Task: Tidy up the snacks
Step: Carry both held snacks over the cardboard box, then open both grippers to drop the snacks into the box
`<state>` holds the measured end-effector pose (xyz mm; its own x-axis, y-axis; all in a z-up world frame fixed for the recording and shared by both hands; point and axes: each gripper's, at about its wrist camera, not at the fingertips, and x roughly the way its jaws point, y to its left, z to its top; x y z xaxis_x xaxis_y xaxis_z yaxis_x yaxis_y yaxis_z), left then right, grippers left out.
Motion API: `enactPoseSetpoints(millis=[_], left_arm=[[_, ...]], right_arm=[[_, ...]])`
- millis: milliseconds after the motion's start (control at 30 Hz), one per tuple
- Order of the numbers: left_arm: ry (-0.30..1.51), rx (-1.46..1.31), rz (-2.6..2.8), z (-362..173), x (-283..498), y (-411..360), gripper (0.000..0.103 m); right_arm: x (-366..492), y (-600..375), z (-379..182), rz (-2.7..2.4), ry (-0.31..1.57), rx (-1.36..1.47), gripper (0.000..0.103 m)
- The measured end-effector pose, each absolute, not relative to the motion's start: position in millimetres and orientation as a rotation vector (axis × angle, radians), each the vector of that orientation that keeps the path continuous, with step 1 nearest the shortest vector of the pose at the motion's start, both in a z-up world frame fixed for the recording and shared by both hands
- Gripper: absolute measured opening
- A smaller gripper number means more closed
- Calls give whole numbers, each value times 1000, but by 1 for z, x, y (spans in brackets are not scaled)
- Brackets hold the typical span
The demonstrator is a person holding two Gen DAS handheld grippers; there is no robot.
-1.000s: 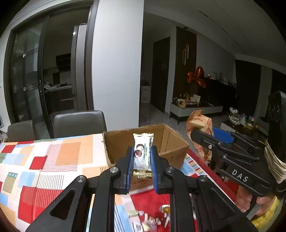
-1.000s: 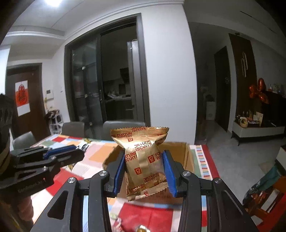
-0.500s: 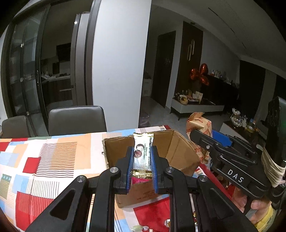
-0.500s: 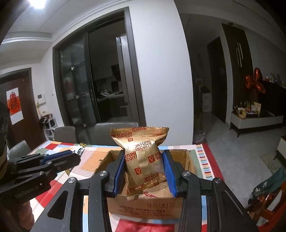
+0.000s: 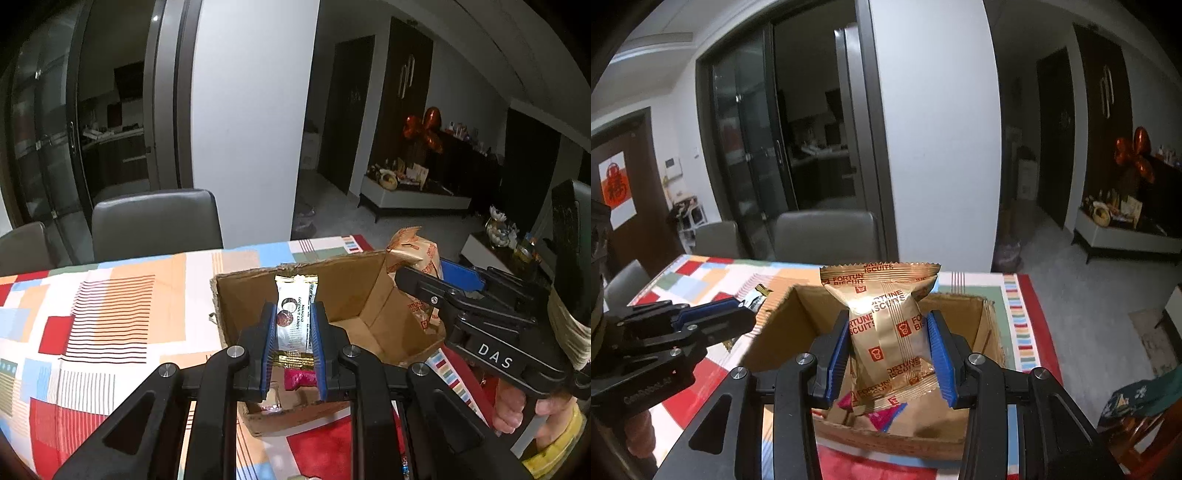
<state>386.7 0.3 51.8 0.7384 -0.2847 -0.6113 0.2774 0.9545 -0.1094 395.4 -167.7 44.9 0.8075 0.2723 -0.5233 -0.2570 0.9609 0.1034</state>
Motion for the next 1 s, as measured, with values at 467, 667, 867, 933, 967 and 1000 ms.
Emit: enactPoseSetpoints(millis=[467, 667, 867, 933, 967, 1000], left_arm=[[638, 31, -254, 53, 371, -10, 57], [611, 41, -254, 52, 334, -12, 63], [573, 77, -269, 46, 294, -19, 64], [571, 92, -285, 42, 283, -23, 64], [567, 104, -292, 39, 277, -25, 64], [562, 119, -299, 37, 271, -28, 64]], right_arm=[[374, -182, 34, 255, 589, 13, 61], [343, -190, 32, 256, 579, 11, 61], [308, -194, 27, 268, 560, -1, 61], [296, -194, 22, 273, 561, -10, 61], [290, -194, 19, 274, 562, -16, 61], [283, -196, 16, 273, 562, -25, 61]])
